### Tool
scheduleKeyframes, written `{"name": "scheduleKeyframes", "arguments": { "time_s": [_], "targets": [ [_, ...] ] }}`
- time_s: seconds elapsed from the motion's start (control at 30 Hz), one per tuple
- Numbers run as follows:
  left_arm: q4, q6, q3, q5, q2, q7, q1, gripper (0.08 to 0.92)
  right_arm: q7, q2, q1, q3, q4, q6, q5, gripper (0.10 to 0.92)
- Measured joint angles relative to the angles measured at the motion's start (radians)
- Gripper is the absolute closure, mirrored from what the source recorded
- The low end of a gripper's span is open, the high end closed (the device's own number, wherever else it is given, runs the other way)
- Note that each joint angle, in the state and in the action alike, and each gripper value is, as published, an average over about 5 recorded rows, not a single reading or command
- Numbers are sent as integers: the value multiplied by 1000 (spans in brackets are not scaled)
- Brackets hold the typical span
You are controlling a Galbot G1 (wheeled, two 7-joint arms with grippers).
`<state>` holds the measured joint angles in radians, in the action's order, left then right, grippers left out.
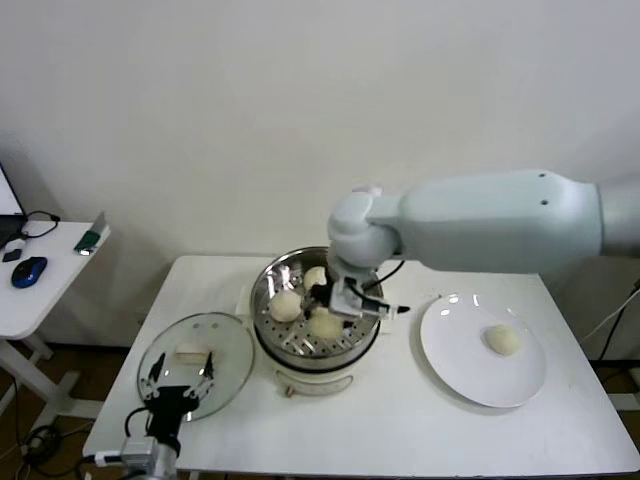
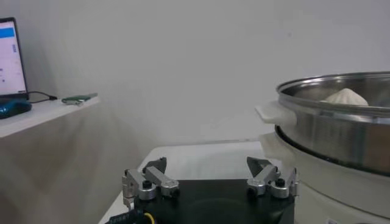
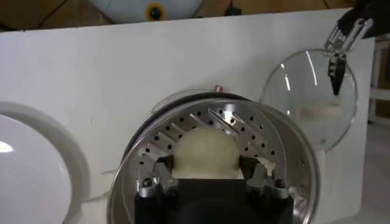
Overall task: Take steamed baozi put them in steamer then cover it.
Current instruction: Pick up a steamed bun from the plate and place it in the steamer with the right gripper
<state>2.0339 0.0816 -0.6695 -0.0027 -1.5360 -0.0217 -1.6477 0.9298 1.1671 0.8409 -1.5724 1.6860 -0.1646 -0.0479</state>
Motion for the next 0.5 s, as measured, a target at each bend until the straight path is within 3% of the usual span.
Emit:
{"name": "scheduleKeyframes", "arguments": {
  "time_s": [0.5],
  "targets": [
    [-12,0,-7,-4,0,0,10,177,-35,84,-144,2,-106,-5,122,320]
  ]
}}
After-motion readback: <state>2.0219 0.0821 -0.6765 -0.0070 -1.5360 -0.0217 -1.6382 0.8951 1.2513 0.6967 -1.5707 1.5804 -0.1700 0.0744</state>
